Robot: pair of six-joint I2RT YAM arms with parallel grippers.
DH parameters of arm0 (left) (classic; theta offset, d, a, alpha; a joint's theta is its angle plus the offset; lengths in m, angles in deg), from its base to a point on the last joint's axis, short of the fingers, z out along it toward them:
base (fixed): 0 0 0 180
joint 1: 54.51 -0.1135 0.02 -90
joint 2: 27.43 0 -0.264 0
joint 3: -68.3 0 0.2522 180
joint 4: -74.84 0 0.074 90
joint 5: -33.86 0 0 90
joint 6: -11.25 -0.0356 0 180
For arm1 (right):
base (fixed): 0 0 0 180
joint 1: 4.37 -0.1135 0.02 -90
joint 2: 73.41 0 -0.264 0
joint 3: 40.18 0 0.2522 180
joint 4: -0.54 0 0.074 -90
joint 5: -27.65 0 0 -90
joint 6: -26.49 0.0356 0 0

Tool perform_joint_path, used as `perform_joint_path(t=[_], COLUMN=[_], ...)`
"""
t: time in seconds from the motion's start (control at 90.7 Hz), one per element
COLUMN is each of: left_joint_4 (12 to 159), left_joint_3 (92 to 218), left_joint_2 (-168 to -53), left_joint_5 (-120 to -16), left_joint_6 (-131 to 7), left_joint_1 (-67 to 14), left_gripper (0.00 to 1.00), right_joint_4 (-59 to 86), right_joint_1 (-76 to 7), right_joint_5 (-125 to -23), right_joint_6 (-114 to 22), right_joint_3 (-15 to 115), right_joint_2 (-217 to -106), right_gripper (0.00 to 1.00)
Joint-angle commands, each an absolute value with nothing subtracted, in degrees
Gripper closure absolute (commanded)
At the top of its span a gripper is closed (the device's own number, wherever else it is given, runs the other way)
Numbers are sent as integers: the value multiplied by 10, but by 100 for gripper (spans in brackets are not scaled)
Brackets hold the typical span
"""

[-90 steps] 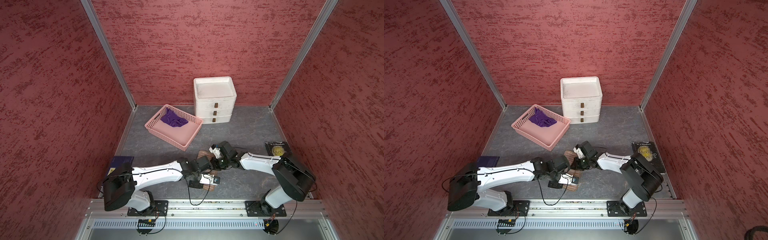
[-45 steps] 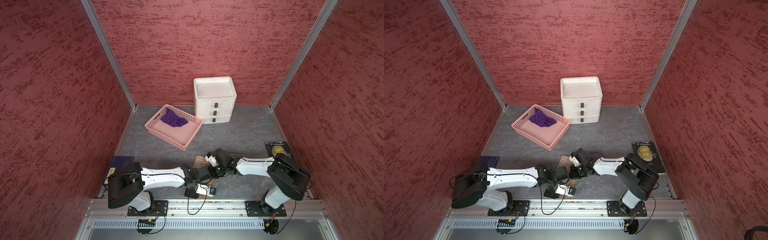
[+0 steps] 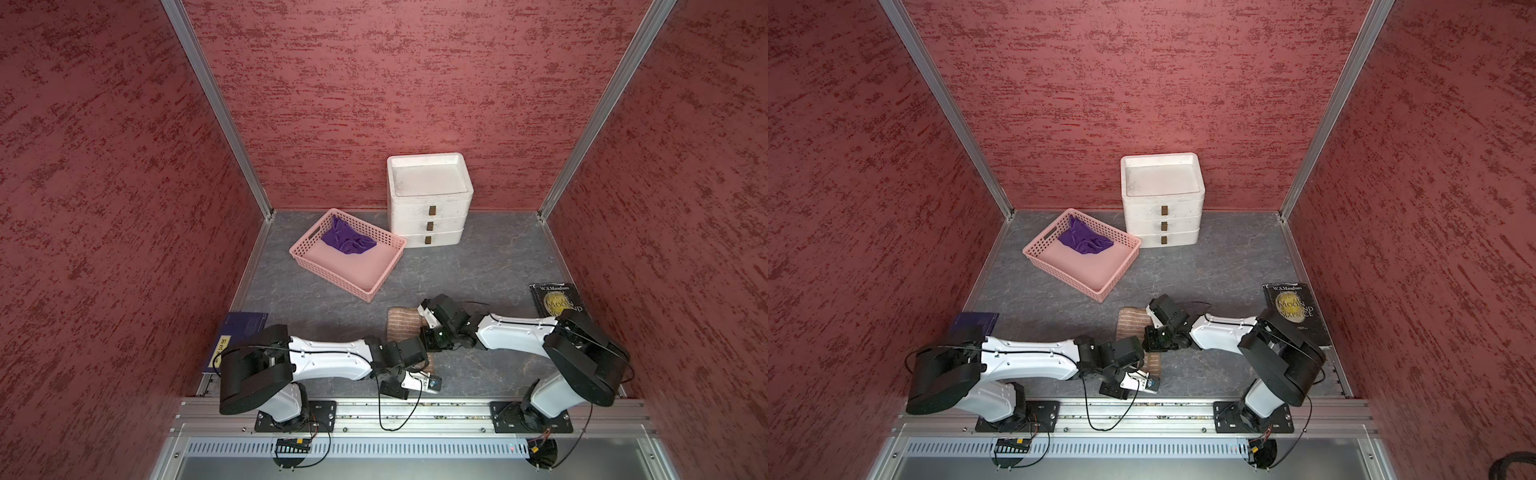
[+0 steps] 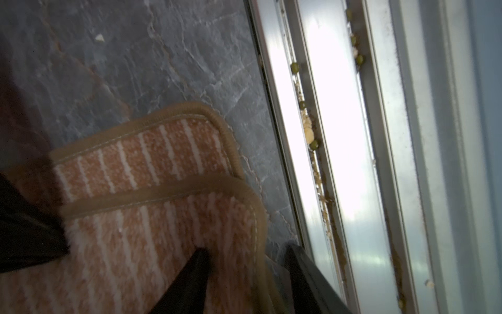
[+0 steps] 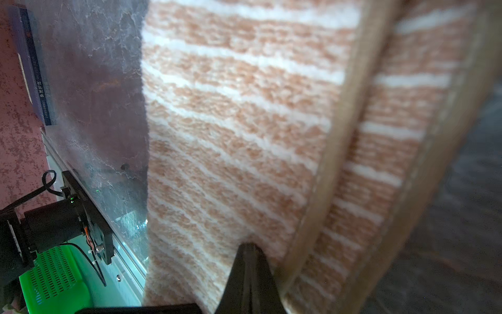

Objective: Fold the square dishcloth
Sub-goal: Fold the cleaning item at the center of the board.

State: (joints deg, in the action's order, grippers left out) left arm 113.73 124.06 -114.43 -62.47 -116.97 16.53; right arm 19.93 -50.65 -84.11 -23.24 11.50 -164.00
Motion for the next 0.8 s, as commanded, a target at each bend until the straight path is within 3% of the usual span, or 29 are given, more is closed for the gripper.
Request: perform_joint_path(t=[0.0, 0.143, 0.22, 0.474, 0.793], left_joint_4=[1118, 1121, 1146, 1333, 1413], left_joint_3=[1222, 1219, 1224, 1306, 1374], left_joint_2=[-1184, -1156, -1129, -1050, -1064], left_joint_5=[-550, -534, -526, -614, -703], left_joint_6=[-1184, -1200, -1212, -1209, -1232], left_joint_1=[162, 160, 155, 128, 51], left_gripper=[62, 91, 99, 100, 100], right_joint_4=[198, 208, 230, 284, 169], right_joint_1=[-503, -503, -504, -504, -527], right_joint_5=[-816, -831, -847, -893, -959], right_joint_6=[-228, -238, -252, -269, -230], right_joint_3=[113, 120, 139, 198, 103], right_joint_2=[-1657, -1648, -1628, -1552, -1647], right_gripper=[97, 96, 94, 92, 93])
